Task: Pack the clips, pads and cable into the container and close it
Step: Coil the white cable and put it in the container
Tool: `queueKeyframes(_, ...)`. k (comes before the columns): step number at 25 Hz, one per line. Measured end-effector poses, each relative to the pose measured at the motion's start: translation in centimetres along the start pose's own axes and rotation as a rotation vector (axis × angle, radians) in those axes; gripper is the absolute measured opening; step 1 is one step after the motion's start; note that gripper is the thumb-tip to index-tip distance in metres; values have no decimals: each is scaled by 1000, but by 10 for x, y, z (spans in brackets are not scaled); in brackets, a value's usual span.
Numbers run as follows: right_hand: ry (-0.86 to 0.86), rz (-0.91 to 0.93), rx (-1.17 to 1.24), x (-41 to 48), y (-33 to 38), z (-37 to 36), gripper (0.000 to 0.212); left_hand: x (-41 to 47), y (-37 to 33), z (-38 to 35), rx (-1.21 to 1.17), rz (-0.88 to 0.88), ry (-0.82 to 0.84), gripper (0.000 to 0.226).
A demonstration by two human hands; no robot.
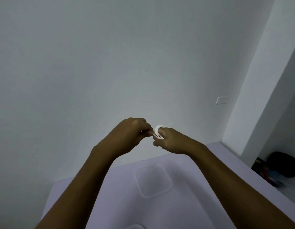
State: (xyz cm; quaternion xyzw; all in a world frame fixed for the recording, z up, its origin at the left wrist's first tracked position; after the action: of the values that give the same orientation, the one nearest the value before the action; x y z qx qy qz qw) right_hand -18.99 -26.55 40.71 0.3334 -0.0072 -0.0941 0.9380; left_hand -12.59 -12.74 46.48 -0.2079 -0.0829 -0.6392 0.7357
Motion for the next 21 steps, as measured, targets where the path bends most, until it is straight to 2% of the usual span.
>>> queueKeyframes(3, 57, 69, 76, -11, 15, -5, 32, 5, -4, 5, -28, -102, -37, 14)
queueKeyframes(5, 154, 134, 221, -20, 25, -8, 35, 7, -1, 7, -103, -115, -81, 15)
queueKeyframes(9, 293, 152, 622, -28, 25, -11, 32, 4, 5, -6, -386, -44, -110, 15)
queueKeyframes(13, 390, 254, 961, -28, 18, -16, 27, -6, 6, -30, -689, 33, -133, 19)
queueKeyframes(17, 482, 334, 1232, -29, 15, -15, 29, -6, 0, -35, -858, 75, -73, 24)
queueKeyframes(21, 481, 373, 1272, -29, 14, -13, 30, -9, -11, -27, -895, 56, 37, 24)
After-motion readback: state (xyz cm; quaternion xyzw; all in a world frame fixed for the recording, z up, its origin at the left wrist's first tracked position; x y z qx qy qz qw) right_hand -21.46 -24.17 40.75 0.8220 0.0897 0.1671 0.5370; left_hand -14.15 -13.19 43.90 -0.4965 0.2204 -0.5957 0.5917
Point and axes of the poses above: each hand's wrist, its own x-axis towards the middle knuckle, its own z-axis out of the back of the hand, y = z × x, the point moved 6 cm from there along x, towards the middle knuckle, and after that the axes turned 8 degrees about y, right-handed, at the moved point
